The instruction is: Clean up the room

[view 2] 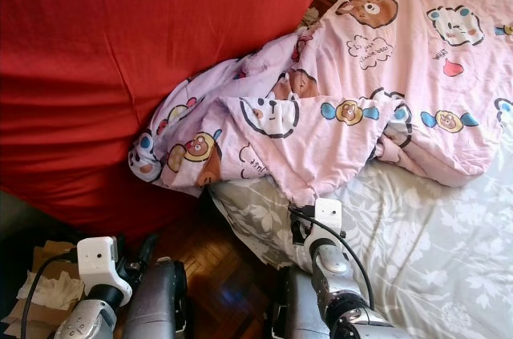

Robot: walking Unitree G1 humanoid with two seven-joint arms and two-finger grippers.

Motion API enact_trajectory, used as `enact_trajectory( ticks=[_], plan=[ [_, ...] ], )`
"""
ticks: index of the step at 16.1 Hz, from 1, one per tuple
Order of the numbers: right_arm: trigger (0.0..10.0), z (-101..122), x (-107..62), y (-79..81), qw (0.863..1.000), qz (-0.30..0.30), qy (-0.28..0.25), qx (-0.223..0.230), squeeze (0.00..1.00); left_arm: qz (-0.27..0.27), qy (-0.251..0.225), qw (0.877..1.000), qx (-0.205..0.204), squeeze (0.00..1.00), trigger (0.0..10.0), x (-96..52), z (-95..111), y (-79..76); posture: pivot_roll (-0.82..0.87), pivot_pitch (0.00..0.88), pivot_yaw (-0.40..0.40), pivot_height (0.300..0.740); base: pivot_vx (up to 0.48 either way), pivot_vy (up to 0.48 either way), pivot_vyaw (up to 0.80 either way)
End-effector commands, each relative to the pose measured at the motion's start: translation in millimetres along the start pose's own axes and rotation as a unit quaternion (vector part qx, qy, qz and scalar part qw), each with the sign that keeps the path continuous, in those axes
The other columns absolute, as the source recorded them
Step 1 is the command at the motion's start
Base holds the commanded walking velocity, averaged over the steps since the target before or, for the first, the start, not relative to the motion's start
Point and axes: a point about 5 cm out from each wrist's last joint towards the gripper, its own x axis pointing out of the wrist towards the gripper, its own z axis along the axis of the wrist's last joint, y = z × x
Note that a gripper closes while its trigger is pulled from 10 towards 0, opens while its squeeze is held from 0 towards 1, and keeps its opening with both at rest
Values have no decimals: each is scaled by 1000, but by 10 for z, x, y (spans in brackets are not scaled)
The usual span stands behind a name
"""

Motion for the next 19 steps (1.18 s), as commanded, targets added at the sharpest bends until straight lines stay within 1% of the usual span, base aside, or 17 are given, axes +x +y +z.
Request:
enact_trajectory(
  ticks=[1,2,3,7,8,9,11,12,13,14,16,19],
  plan=[
    [10000,-87,-21,-34,1000,-6,19,1,0,-1,14,1000,-7,0,10000,-52,-36,-14,177,330,-85,624,0,0,0],
    [0,170,52,0,1000,8,-12,-20,0,19,28,999,-19,0,10000,-388,-36,-77,185,436,-121,624,0,0,0],
    [0,199,59,10,1000,10,-15,-23,0,22,29,999,-20,0,10000,-423,-40,-80,185,436,-121,624,0,0,0],
    [0,219,66,47,999,16,-16,-24,0,23,36,999,-23,0,10000,-455,-32,-111,182,445,-126,624,0,0,0],
    [1412,219,68,54,999,18,-15,-26,0,25,40,999,-24,0,10000,-474,-19,-119,182,445,-126,624,0,0,0],
    [10000,200,66,57,999,18,-9,-32,0,25,43,998,-23,0,10000,-496,-19,-126,182,448,-128,624,0,0,0],
    [10000,180,62,50,999,16,-5,-33,0,25,44,999,-22,0,10000,-507,-14,-134,187,453,-128,624,0,0,0],
    [9020,175,61,49,999,15,-4,-33,0,26,43,999,-20,0,10000,-510,-9,-133,187,453,-128,624,0,0,0],
    [0,186,61,55,999,19,-9,-27,0,30,39,999,-20,0,10000,-515,6,-124,187,453,-128,624,0,0,0],
    [0,190,62,57,999,19,-9,-31,0,31,33,999,-17,0,10000,-501,37,-115,183,449,-130,624,0,0,0],
    [0,183,60,43,999,19,-9,-32,0,23,15,1000,2,0,10000,-440,128,-120,187,439,-131,624,0,0,0],
    [0,154,51,30,999,19,-7,-32,0,20,2,1000,10,0,10000,-380,200,-114,188,434,-130,624,0,0,0]
  ],
)
